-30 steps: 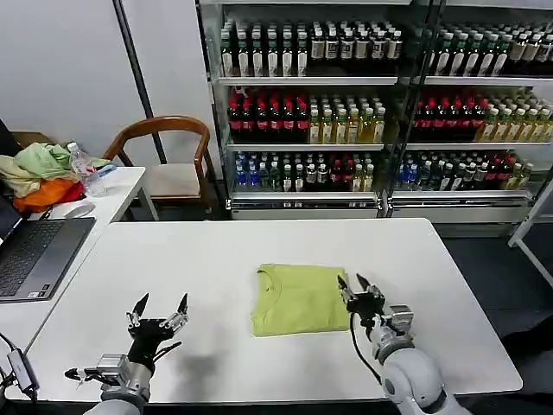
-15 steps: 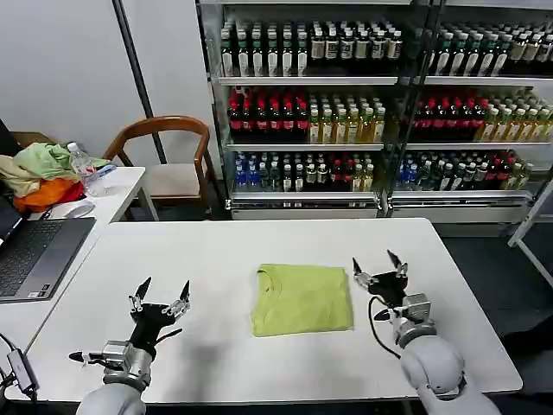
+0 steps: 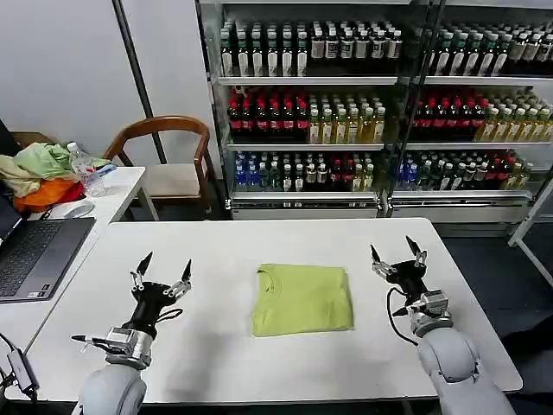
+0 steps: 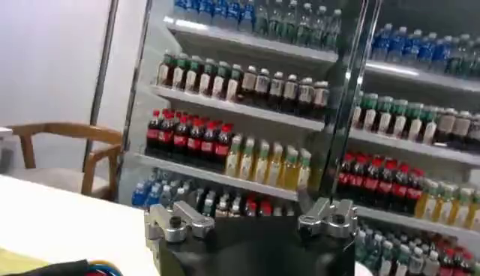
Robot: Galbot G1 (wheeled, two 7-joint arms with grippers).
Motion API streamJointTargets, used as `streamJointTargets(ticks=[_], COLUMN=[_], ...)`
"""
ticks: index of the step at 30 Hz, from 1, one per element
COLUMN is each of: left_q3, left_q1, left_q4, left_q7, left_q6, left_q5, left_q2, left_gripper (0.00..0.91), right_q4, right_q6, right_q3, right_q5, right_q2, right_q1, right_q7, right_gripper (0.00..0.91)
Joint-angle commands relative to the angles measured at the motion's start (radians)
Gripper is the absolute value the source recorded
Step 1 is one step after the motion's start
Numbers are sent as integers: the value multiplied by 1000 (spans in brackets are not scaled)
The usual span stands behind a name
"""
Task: Fold and organize the clothes.
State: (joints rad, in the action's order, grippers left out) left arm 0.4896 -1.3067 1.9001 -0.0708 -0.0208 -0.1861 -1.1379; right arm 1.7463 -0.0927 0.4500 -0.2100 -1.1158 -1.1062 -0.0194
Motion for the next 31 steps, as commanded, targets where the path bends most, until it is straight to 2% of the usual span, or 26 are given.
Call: streamJointTargets(ticks=[1, 3, 4, 5, 6, 13, 16, 20, 25, 31], left_q3=[-26, -31, -35, -36, -36, -34, -21, -14, -9, -10], left_q1=[47, 53, 58, 60, 61, 69, 66, 54, 31, 51], left_q4=[-36, -40, -45, -52, -57, -74, -94, -94, -78, -68], left_q7=[50, 49, 48, 50, 51, 46, 52, 47, 51, 55], left_q6=[-65, -65, -67, -68, -68, -65, -107, -108, -79, -32], left_q5=[80, 83, 96, 113, 123, 114, 149, 144, 138, 111], left_q2=[1, 1, 3, 4, 4, -10, -14, -24, -27, -23], left_gripper=[907, 907, 907, 907, 907, 907, 907, 907, 907, 907], right_q4=[-89, -86, -82, -72, -68, -75, -70, -52, -24, -34], right_q6=[93, 92, 95, 56, 52, 75, 71, 67, 67, 78], right_q3=[43, 47, 44, 48, 46, 16, 12, 12, 8, 9], right_q5=[43, 44, 47, 51, 51, 67, 70, 71, 91, 100], right_q2=[6, 8, 8, 8, 9, 10, 8, 15, 25, 19], right_q1=[7, 6, 8, 8, 8, 10, 16, 15, 5, 19], right_q7=[54, 49, 13, 7, 6, 34, 35, 42, 68, 57], right_gripper=[907, 907, 907, 907, 907, 907, 907, 907, 907, 907])
